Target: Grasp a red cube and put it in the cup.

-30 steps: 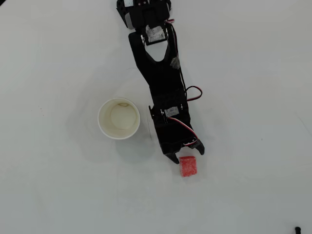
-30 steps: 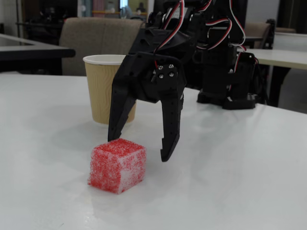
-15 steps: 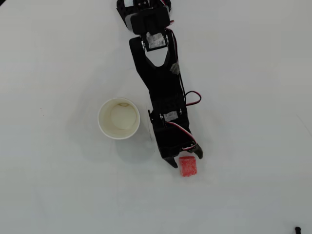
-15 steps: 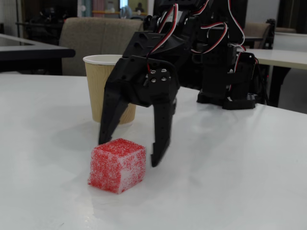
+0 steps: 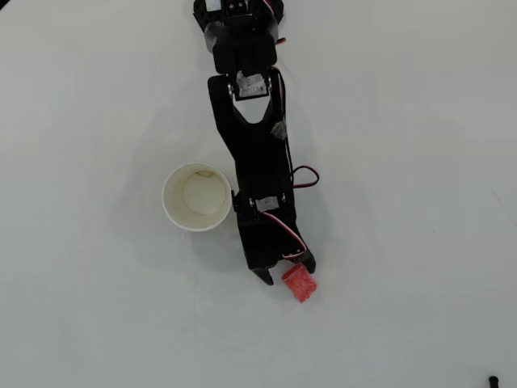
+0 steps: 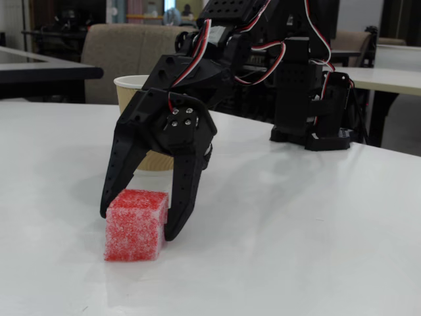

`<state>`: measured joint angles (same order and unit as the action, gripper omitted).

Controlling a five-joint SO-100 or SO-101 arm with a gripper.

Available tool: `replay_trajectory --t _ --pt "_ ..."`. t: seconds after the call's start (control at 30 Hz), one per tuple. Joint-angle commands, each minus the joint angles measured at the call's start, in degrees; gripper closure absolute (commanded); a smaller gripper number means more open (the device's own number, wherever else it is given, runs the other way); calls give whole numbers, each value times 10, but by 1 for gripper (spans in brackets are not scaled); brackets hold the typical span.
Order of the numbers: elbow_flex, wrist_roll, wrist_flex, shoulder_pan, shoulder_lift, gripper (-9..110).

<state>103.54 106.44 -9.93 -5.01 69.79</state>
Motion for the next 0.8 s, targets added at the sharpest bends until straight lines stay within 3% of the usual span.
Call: replay_trajectory --t 0.0,0.77 --pt "-45 7 -11 0 15 75" --pt "28 8 -4 -25 96 75"
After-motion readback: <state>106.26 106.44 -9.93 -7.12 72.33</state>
